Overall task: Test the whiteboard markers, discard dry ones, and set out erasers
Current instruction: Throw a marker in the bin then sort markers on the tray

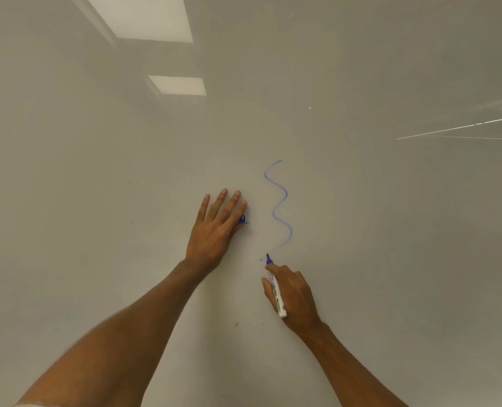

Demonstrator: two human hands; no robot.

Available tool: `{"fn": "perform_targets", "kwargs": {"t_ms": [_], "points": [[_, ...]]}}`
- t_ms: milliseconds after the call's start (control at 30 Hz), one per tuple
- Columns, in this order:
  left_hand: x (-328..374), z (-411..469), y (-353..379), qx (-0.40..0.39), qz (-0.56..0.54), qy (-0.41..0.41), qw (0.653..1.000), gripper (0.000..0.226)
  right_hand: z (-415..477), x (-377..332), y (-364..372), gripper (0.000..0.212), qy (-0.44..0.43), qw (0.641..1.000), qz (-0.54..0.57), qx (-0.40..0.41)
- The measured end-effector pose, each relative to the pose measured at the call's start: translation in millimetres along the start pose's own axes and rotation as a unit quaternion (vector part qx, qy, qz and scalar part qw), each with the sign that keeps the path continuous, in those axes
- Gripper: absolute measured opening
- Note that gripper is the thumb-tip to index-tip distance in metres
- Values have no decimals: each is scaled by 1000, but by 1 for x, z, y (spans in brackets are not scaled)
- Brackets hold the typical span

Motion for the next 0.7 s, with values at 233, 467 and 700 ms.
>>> {"fn": "perform_targets", "kwargs": {"t_ms": [233, 467, 700], "points": [[33, -86, 22, -78, -8, 0, 997, 49, -36, -6, 16, 34, -44, 994, 22, -101], [58, -147, 27, -143, -15, -15, 990, 48, -78, -10, 19, 22, 59, 976, 117, -173], [73, -188, 31, -207, -57, -37, 976, 48, -121, -16, 28, 30, 95, 962, 111, -230]]}}
Point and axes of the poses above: each hand's wrist, its own z-axis towards the middle knuckle, its own y-axis out of the palm, x = y × z, the point moved 9 cm from there along z, towards the middle knuckle, and after that the axes turned 7 degrees about -z, right-handed, at the moved point
